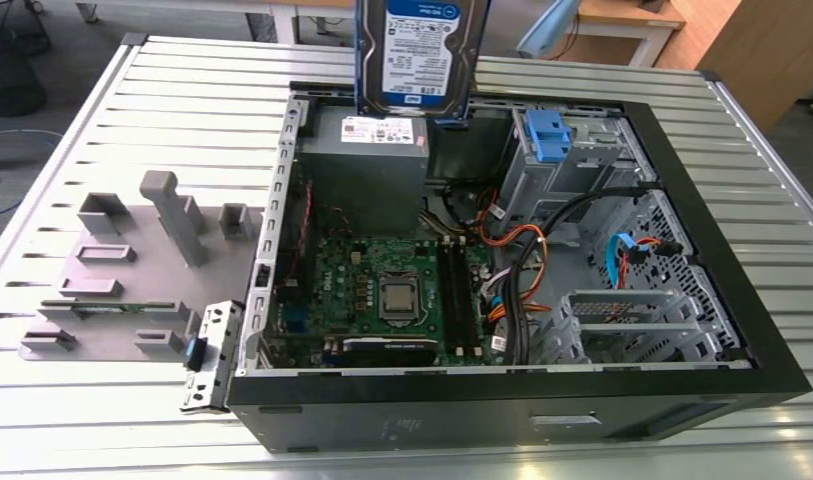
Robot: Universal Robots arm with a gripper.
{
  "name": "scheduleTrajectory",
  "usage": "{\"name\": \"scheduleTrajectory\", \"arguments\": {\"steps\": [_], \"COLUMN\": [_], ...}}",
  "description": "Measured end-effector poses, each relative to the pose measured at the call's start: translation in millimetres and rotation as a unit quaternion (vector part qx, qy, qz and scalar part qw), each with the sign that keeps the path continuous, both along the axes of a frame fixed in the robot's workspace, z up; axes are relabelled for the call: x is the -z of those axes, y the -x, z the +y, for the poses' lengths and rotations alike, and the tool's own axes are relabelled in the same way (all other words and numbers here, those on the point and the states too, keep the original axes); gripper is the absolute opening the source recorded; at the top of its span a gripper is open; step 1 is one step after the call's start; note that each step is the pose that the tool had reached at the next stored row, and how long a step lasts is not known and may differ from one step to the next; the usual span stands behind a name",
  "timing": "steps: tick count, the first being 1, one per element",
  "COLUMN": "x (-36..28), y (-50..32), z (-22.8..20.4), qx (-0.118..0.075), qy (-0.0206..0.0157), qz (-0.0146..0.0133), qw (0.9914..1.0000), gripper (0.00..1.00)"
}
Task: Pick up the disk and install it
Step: 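Pick up the disk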
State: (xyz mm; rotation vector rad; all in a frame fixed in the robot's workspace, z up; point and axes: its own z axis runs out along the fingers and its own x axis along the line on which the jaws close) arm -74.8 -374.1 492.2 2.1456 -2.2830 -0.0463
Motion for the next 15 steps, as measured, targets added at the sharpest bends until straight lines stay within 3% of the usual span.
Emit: {"name": "scheduleTrajectory", "arguments": {"steps": [15], "x": [0.1], "y": [-20.5], "z": [0.0], "qx": [0.000], "qy": [0.0000], "qz": [0.0000], "qw": [1.00000], "gripper": [0.35]}}
